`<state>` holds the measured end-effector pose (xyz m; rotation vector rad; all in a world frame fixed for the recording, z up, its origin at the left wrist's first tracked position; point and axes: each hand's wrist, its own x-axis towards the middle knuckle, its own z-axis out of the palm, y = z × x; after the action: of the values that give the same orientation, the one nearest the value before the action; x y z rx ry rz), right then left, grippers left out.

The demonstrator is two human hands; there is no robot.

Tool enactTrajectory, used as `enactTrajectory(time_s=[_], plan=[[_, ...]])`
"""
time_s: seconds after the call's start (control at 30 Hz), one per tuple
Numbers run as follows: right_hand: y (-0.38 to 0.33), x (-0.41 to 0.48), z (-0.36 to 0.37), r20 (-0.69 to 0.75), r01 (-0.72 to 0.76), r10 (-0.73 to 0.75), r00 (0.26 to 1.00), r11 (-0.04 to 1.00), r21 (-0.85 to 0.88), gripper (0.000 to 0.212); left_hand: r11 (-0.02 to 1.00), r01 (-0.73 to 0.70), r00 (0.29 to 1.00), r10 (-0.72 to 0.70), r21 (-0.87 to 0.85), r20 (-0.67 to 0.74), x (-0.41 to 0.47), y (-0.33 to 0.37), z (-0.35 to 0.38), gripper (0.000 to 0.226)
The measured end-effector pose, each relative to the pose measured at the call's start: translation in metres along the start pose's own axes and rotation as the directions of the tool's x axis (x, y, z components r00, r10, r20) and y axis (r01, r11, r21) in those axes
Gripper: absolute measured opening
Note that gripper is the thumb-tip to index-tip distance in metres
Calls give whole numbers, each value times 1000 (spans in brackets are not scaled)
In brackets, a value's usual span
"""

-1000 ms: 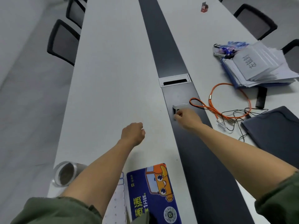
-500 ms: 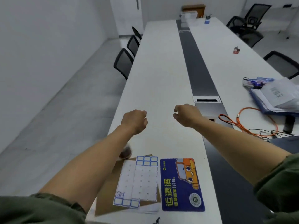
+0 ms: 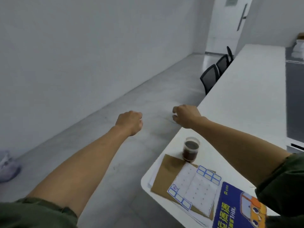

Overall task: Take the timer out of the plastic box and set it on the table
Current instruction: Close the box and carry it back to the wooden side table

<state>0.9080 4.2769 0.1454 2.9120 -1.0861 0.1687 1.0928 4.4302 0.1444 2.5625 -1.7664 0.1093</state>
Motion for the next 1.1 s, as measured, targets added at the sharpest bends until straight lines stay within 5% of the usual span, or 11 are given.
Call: enactTrajectory(time_s=[0.23, 0.47, 0.63, 0.83, 1.1], plan=[[-138, 82, -6, -24, 356, -356, 934, 935, -7, 33, 913, 407, 911, -407, -13, -62, -65, -130, -20, 30], [-261, 129, 13, 14, 520, -521, 854, 853, 44, 34, 800, 599, 800, -599, 4, -19, -121, -226, -2, 29], [-355, 179, 36, 13, 574, -574, 818, 818, 32, 33, 769, 639, 769, -639, 12, -14, -126, -320, 12, 28], [-450, 260, 44, 8, 502, -503, 864, 862, 70, 38, 794, 607, 795, -606, 29, -32, -97, -442, 3, 28], [-503, 373, 50, -5, 410, -412, 911, 907, 96, 37, 850, 524, 852, -524, 47, -20, -7, -564, 0, 31]])
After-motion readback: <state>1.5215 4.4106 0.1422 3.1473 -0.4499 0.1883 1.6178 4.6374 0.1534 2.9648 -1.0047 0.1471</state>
